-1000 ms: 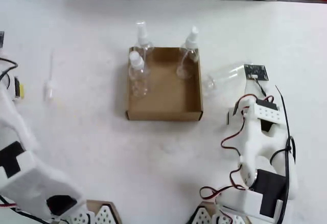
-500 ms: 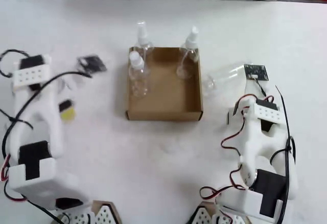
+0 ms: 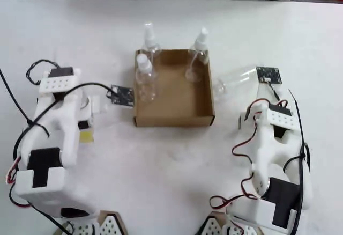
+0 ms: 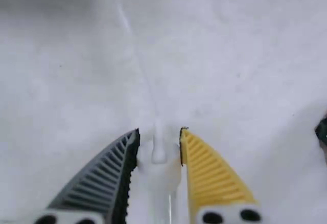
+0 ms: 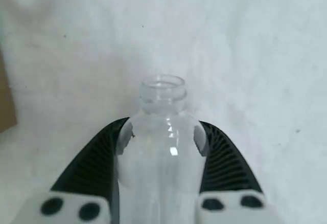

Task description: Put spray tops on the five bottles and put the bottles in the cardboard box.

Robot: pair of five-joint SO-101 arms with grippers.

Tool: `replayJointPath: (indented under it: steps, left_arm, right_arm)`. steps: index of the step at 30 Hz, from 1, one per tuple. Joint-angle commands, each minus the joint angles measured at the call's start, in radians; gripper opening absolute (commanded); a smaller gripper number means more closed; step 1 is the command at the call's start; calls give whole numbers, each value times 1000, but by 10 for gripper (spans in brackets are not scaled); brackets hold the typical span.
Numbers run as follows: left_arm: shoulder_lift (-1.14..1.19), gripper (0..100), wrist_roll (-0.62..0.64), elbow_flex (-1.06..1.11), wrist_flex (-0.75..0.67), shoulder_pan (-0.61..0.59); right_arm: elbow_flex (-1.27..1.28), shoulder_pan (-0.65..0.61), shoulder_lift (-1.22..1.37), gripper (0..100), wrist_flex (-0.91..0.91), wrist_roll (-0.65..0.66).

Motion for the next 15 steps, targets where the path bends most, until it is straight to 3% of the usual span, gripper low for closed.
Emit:
replayJointPath:
  steps: [1, 9, 15]
  left_arm:
    - [-59, 219, 141, -101, -15, -18]
    - [-59, 172, 180, -226, -3, -119]
    - [-111, 172, 272, -229, 95, -186]
  right_arm:
    - [-5, 13, -2, 15, -16, 2]
    - [-3, 12, -2, 15, -15, 41]
    - [-3, 8, -2, 15, -15, 44]
